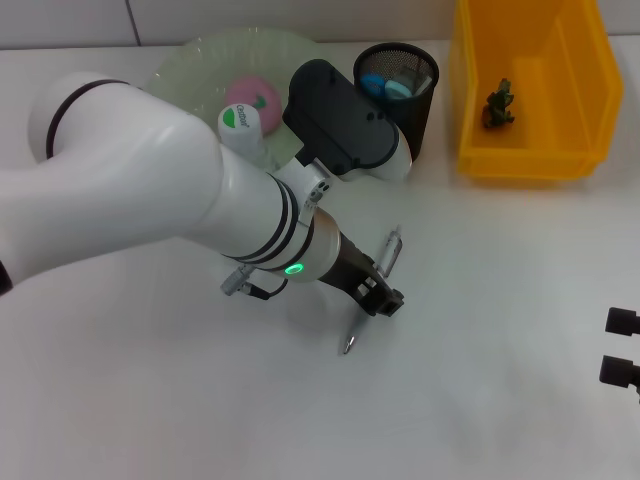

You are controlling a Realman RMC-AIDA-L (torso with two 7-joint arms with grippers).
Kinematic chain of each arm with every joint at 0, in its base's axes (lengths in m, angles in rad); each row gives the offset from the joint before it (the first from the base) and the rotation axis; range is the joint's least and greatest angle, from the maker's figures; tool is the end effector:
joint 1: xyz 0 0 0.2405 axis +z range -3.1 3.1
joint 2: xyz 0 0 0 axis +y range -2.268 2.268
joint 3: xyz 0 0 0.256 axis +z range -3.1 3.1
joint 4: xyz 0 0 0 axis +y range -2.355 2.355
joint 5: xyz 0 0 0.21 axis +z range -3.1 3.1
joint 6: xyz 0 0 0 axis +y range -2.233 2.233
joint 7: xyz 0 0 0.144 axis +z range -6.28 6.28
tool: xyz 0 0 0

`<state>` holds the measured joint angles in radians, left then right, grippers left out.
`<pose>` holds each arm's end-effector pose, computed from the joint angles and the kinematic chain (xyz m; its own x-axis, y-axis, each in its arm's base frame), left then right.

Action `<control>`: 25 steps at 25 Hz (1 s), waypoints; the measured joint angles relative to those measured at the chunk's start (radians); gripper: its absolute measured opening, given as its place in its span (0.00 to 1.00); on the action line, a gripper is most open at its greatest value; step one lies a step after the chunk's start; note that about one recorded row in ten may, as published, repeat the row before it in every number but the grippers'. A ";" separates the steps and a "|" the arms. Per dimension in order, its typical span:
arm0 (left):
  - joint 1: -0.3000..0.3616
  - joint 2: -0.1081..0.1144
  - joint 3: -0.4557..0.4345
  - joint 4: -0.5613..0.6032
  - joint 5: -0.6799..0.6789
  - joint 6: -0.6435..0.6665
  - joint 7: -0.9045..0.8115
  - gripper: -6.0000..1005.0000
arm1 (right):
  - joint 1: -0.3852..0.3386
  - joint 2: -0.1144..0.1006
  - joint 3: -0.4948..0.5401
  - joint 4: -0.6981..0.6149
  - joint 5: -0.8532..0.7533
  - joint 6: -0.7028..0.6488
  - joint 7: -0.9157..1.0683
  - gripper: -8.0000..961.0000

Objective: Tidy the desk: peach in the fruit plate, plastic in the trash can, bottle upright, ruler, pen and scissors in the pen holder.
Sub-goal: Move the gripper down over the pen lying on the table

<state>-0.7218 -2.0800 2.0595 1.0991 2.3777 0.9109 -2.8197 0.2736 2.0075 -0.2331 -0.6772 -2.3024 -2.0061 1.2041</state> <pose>-0.1311 0.3348 -0.1403 0.8709 0.4689 -0.1473 0.3953 -0.8464 -0.3569 0.3464 0.2015 0.0621 0.6995 -0.4201 -0.5781 -0.5614 -0.8236 -0.0808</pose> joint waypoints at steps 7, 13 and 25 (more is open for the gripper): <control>0.007 0.000 0.007 0.001 0.000 -0.011 0.003 0.46 | 0.001 -0.001 0.000 0.002 0.000 0.007 0.000 0.68; 0.008 0.000 0.016 -0.003 0.006 -0.013 0.003 0.40 | 0.001 -0.001 0.000 0.002 0.000 0.007 0.000 0.68; 0.011 0.000 0.049 0.006 0.050 -0.029 0.003 0.34 | 0.000 -0.001 0.010 0.002 0.001 0.007 0.000 0.68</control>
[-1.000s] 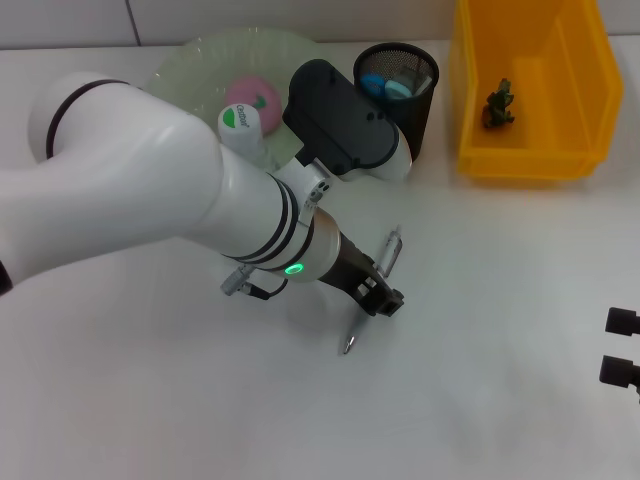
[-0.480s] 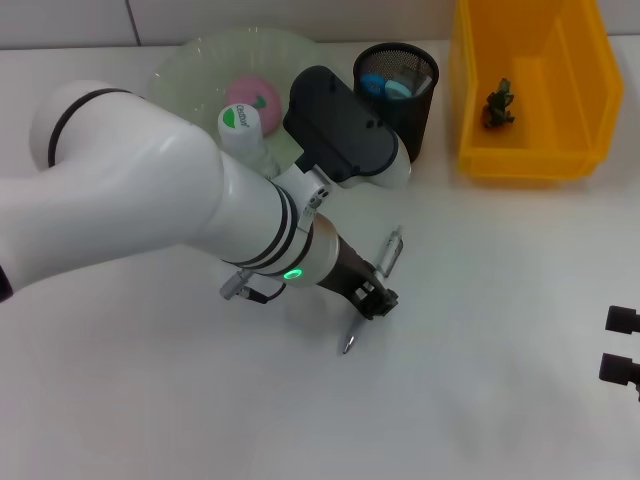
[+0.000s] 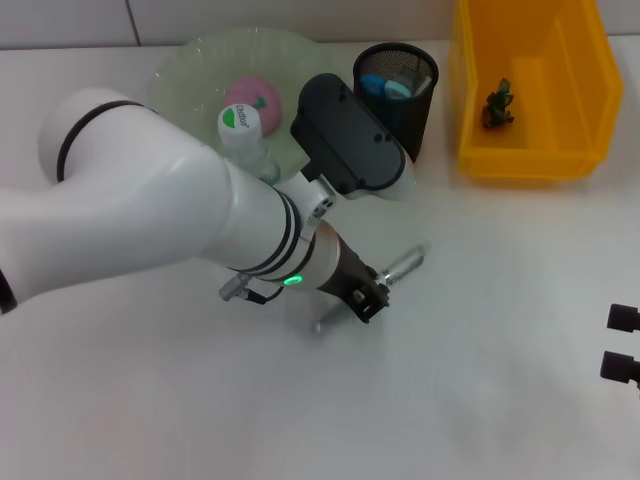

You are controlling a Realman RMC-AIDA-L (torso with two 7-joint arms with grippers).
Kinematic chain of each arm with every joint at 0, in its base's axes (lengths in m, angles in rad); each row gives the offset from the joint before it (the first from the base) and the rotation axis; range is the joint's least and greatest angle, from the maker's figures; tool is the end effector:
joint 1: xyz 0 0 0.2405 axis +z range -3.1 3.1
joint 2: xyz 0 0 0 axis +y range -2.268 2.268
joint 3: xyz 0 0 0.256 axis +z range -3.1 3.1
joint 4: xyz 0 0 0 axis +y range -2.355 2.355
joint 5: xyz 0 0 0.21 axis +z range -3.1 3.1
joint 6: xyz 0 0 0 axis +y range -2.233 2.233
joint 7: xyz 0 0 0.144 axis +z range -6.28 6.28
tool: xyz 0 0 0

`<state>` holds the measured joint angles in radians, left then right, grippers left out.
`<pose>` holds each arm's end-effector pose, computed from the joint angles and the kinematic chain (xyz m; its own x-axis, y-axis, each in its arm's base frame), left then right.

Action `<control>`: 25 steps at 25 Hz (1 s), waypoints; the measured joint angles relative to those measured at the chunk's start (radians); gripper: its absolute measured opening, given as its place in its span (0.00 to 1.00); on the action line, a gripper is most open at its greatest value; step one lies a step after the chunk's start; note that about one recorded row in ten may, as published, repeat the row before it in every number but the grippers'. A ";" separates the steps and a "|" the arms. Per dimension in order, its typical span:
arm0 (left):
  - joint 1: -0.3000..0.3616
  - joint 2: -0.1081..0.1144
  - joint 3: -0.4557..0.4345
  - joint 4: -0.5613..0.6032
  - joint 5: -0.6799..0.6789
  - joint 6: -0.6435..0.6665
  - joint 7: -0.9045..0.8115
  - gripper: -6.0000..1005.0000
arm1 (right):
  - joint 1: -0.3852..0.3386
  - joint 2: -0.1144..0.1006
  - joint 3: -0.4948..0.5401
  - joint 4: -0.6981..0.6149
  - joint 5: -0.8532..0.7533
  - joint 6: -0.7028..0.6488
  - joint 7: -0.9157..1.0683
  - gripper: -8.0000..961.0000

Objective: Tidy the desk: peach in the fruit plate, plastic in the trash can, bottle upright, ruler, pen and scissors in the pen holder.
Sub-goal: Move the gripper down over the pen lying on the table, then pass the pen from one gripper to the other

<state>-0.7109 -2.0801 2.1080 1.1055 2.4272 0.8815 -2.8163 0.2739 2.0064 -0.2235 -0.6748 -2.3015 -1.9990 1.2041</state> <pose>-0.1359 0.3307 -0.1451 0.8919 0.4146 -0.1805 0.3274 -0.8675 -0.3745 0.3476 0.2024 0.0629 0.6967 -0.4189 -0.5823 -0.5680 -0.8180 -0.0911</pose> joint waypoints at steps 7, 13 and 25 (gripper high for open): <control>0.018 0.000 0.007 0.029 0.016 -0.010 0.003 0.18 | -0.005 -0.001 0.004 0.000 0.012 -0.006 0.000 0.68; 0.114 0.002 -0.016 0.193 0.014 -0.054 0.056 0.14 | -0.008 -0.002 0.009 0.002 0.036 -0.001 0.000 0.68; 0.213 0.005 -0.042 0.323 -0.141 -0.191 0.185 0.14 | -0.005 -0.017 0.312 0.213 0.082 0.029 0.001 0.68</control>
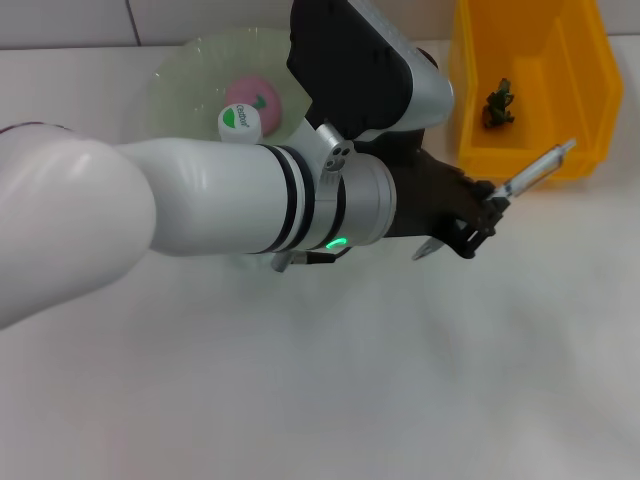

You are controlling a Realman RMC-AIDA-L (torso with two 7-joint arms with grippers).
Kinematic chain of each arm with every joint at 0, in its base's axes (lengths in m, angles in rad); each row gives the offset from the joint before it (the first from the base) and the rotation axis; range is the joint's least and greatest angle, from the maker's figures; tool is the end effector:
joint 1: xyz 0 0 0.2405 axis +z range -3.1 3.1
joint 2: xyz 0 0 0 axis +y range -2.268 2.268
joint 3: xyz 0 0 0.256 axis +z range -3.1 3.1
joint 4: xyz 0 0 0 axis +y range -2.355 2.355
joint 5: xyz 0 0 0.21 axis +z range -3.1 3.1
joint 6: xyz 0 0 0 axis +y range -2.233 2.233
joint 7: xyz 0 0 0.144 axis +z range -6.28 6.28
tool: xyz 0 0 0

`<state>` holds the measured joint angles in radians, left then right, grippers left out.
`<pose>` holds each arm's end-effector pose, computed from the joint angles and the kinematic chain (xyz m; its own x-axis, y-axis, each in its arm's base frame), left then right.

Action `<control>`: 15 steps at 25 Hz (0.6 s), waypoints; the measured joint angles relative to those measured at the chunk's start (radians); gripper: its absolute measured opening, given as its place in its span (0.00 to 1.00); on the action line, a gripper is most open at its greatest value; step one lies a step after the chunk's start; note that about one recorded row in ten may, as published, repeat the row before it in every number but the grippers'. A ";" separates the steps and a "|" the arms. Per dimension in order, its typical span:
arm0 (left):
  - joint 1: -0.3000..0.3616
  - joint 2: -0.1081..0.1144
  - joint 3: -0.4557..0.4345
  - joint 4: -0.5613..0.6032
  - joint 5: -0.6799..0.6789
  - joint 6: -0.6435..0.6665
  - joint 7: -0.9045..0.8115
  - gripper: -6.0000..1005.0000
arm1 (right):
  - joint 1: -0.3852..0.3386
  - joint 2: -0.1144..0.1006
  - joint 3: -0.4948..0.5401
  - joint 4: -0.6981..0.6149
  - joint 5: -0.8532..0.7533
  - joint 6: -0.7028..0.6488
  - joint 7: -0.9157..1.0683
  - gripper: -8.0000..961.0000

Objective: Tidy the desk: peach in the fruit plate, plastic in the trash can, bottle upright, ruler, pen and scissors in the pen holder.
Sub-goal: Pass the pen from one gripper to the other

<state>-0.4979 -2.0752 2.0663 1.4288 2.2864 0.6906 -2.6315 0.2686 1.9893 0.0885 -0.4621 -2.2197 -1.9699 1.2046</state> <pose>-0.0752 0.3131 -0.1160 0.9423 0.2550 0.2170 0.3175 -0.8861 -0.3376 0.3529 0.2066 0.0716 0.4437 -0.2918 -0.8473 -0.7195 -0.6797 -0.1427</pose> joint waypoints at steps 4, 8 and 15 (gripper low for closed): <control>0.009 0.001 -0.007 -0.031 -0.191 -0.045 0.148 0.14 | -0.009 0.010 0.031 0.104 0.057 0.011 -0.009 0.68; 0.017 0.000 -0.013 -0.055 -0.358 -0.063 0.288 0.14 | 0.009 0.037 0.039 0.178 0.062 0.025 -0.006 0.68; 0.039 0.001 -0.024 -0.071 -0.497 -0.057 0.421 0.14 | 0.022 0.059 0.075 0.218 0.091 0.067 0.040 0.67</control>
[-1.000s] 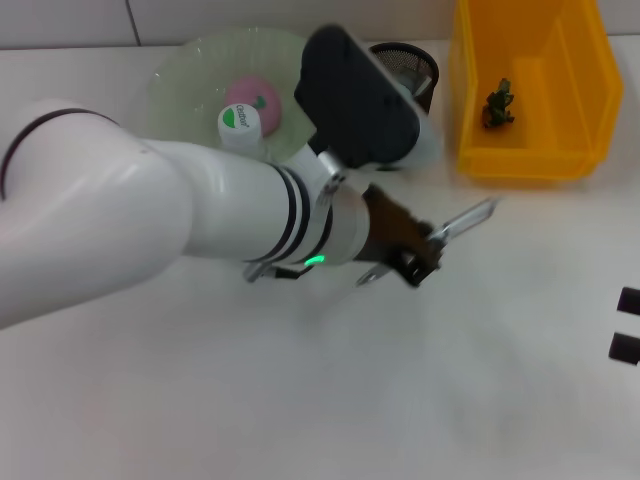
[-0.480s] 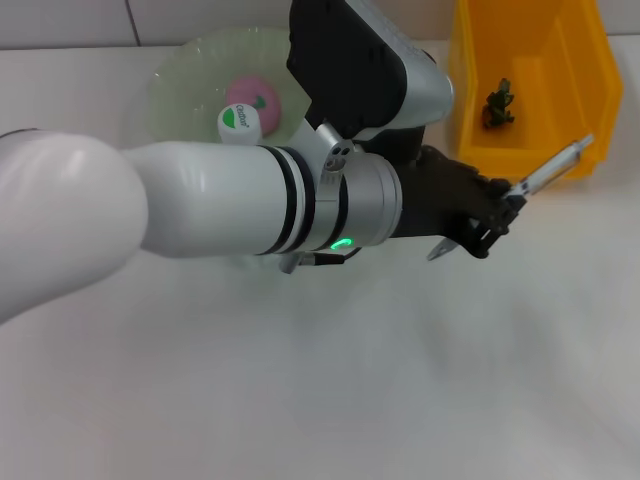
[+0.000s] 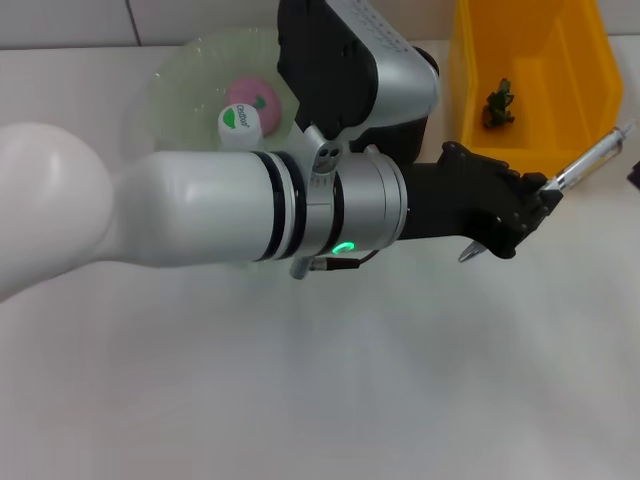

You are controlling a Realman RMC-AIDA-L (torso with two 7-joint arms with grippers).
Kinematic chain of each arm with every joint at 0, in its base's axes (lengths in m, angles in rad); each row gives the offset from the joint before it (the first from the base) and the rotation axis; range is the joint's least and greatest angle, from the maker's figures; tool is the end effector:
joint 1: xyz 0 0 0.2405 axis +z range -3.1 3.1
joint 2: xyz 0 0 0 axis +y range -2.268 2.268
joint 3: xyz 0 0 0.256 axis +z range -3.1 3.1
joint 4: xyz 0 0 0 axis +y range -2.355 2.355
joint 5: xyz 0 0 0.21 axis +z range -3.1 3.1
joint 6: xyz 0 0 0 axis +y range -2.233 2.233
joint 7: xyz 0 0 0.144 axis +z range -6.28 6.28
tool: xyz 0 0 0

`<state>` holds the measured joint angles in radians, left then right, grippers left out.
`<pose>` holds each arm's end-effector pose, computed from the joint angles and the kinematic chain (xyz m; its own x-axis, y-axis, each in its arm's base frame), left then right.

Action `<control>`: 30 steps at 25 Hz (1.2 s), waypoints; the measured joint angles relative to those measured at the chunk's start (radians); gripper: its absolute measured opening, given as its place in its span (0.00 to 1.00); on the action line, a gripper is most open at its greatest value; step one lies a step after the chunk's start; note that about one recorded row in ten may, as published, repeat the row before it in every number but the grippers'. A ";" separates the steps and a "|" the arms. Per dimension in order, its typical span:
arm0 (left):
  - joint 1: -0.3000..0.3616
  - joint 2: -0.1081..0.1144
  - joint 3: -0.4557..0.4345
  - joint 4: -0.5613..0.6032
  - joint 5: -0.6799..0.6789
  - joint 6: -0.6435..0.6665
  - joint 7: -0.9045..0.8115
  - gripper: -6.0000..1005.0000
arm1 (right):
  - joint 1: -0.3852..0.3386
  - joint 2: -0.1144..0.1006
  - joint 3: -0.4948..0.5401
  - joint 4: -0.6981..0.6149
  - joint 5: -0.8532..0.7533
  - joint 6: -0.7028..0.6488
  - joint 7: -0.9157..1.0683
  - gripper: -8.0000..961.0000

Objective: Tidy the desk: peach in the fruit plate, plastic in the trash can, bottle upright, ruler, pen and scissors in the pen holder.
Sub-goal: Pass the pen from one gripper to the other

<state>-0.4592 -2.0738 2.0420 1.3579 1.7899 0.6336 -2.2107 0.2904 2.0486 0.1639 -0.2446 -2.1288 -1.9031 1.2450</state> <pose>-0.0680 0.3044 -0.1150 0.8835 0.2426 0.4007 0.3391 -0.9214 -0.1897 0.3283 0.2222 0.0321 0.1478 -0.2517 -0.9564 -0.7809 -0.6231 0.0433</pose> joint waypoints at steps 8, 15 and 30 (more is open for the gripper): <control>0.008 -0.002 0.005 -0.012 -0.043 0.004 0.042 0.14 | 0.042 0.010 -0.001 0.012 0.006 0.045 0.024 0.66; 0.006 -0.002 0.007 -0.015 -0.043 0.005 0.043 0.14 | 0.063 0.019 -0.007 0.012 0.000 0.068 0.024 0.57; 0.011 -0.001 0.009 -0.015 -0.043 0.004 0.051 0.14 | 0.073 0.025 -0.029 0.013 -0.001 0.085 0.030 0.17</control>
<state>-0.4477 -2.0753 2.0509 1.3429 1.7465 0.6379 -2.1596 0.3633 2.0740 0.1345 -0.2315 -2.1296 -1.8180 1.2749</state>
